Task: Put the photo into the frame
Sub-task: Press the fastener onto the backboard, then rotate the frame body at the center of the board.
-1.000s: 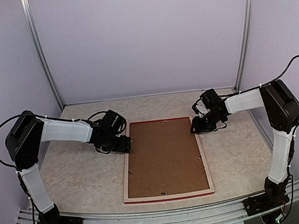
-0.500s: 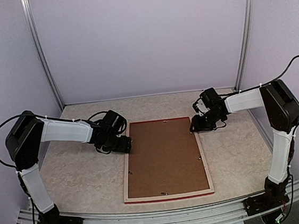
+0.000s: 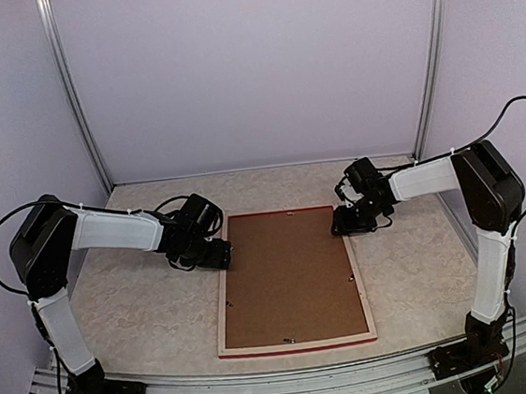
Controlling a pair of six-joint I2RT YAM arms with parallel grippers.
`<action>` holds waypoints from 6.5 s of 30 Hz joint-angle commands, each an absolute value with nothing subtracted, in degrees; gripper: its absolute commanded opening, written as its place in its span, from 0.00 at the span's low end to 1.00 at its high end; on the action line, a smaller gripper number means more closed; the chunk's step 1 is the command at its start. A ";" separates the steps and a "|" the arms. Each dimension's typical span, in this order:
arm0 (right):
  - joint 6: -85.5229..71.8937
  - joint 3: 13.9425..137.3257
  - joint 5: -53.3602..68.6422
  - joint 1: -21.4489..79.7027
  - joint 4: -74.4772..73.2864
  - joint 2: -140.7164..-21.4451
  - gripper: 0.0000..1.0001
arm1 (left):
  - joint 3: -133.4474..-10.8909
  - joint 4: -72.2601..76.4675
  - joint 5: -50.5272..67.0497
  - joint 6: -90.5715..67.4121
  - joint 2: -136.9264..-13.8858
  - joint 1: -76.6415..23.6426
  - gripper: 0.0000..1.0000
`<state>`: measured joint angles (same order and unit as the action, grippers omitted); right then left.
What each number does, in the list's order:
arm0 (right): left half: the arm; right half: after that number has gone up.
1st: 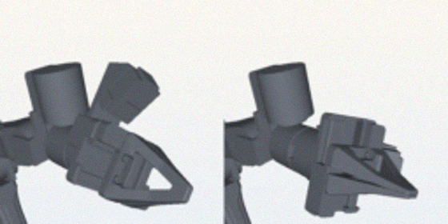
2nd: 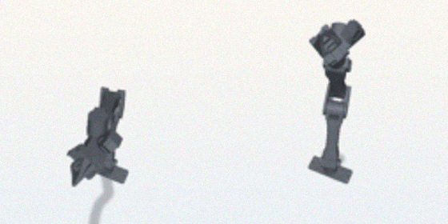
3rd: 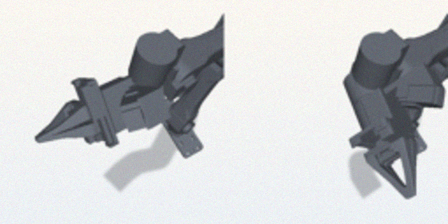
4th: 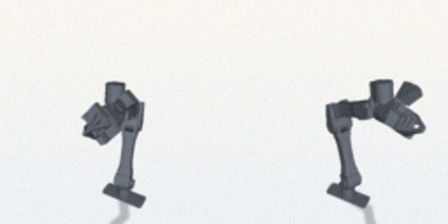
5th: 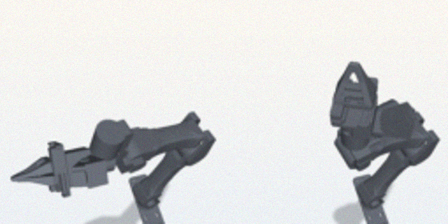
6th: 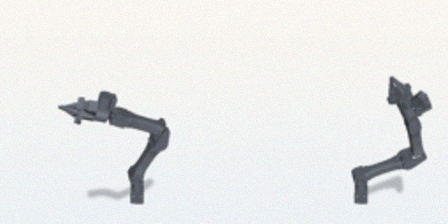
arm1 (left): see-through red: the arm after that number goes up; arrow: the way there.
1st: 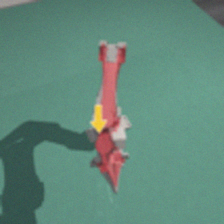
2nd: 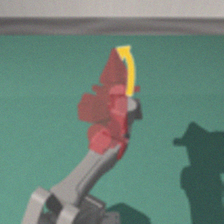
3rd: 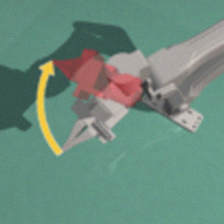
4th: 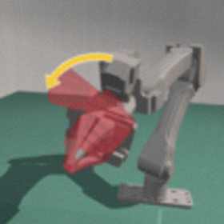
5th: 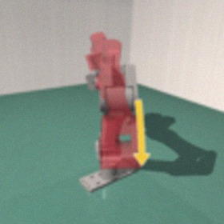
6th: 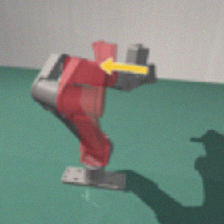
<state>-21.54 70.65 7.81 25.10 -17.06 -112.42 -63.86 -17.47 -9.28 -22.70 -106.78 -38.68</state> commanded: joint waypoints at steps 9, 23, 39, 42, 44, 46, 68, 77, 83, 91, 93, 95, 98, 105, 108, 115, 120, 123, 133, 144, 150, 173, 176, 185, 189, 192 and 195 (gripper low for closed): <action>-22.19 71.37 5.21 26.20 -19.19 -114.32 0.45 | -64.50 -18.02 -9.49 -22.32 -107.48 -39.02 0.80; -21.12 69.17 9.22 24.20 -17.28 -115.25 0.33 | -64.34 -18.21 -9.96 -22.24 -107.35 -39.11 0.80; -15.95 66.82 11.92 22.24 -13.91 -114.91 0.27 | -63.54 -18.43 -10.71 -22.32 -106.61 -39.02 0.80; -14.54 66.98 12.65 21.90 -14.14 -114.04 0.27 | -63.54 -18.37 -10.73 -22.32 -106.62 -39.07 0.80; -13.45 67.23 13.64 21.35 -14.51 -113.40 0.29 | -63.59 -18.39 -10.72 -22.32 -106.61 -39.03 0.80; -12.44 67.64 14.57 20.68 -14.98 -112.73 0.30 | -63.70 -18.41 -10.72 -22.24 -106.61 -39.03 0.80; -13.37 63.30 16.36 19.73 -18.01 -102.39 0.71 | -65.21 -19.85 -11.48 -23.80 -104.32 -39.02 0.84; -17.58 55.93 13.48 23.47 -17.02 -98.48 0.67 | -66.85 -21.77 -12.62 -25.21 -98.67 -38.85 0.99; -18.99 53.83 13.08 25.92 -15.85 -98.27 0.66 | -67.32 -22.05 -11.56 -25.29 -97.18 -38.26 0.99; -17.56 54.06 11.22 26.72 -17.06 -99.21 0.42 | -67.30 -22.91 -11.58 -25.24 -97.56 -37.72 0.99; -15.91 55.36 10.15 26.70 -18.66 -99.63 0.33 | -67.47 -23.30 -11.71 -25.10 -97.44 -37.62 0.99; -13.65 57.09 9.65 26.74 -20.22 -100.25 0.28 | -67.71 -23.61 -11.92 -24.89 -97.32 -37.41 0.99; -9.73 59.57 8.52 26.72 -21.60 -100.87 0.21 | -67.85 -23.95 -11.77 -24.17 -97.36 -36.80 0.99; 1.04 67.22 7.97 26.72 -23.24 -105.72 0.10 | -67.62 -24.24 -9.99 -22.41 -97.03 -35.92 0.99; 5.89 71.05 11.28 26.71 -23.76 -109.41 0.07 | -68.17 -23.97 -8.13 -21.58 -97.52 -35.77 0.99; 17.43 82.43 17.29 26.71 -28.95 -120.03 0.09 | -70.95 -23.40 -4.84 -18.05 -102.18 -34.98 0.99; 23.39 94.90 20.46 26.72 -34.74 -126.47 0.16 | -76.62 -26.21 -7.20 -15.54 -109.49 -33.83 0.99; 24.19 102.24 21.28 26.40 -38.61 -130.30 0.36 | -79.90 -28.33 -10.70 -14.66 -114.34 -33.11 0.99; 14.61 95.11 22.99 23.63 -28.72 -121.88 0.65 | -83.45 -29.40 -7.64 -11.26 -121.25 -29.86 0.85; -9.61 80.38 4.81 21.74 -37.26 -105.13 0.73 | -76.42 -25.74 -1.75 -17.76 -118.24 -29.18 0.33; -20.45 65.63 3.31 21.48 -39.23 -90.28 0.99 | -62.55 -17.86 1.61 -25.46 -109.88 -29.35 0.25; -29.67 43.29 -4.86 21.69 -32.37 -80.74 0.90 | -46.65 -14.43 -9.26 -48.98 -94.61 -57.23 0.72; -28.23 44.89 -6.65 20.70 -32.39 -81.05 0.85 | -48.67 -16.87 -11.64 -47.10 -95.03 -57.00 0.82; -21.72 47.27 -2.76 17.67 -31.26 -85.11 0.72 | -55.80 -20.21 -11.91 -39.68 -97.98 -52.84 0.89; -20.51 45.44 -0.42 17.69 -31.19 -84.02 0.72 | -58.63 -20.73 -11.37 -37.95 -99.53 -51.84 0.89; -20.39 44.09 -0.09 17.67 -31.06 -82.35 0.72 | -59.60 -20.68 -10.94 -37.41 -100.62 -51.26 0.89; -20.81 44.54 1.49 17.53 -31.95 -81.91 0.71 | -60.04 -20.42 -10.92 -37.14 -101.46 -50.83 0.90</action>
<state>-21.50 44.77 -0.58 18.17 -31.48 -83.79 -58.70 -19.31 -10.87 -39.03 -99.79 -51.46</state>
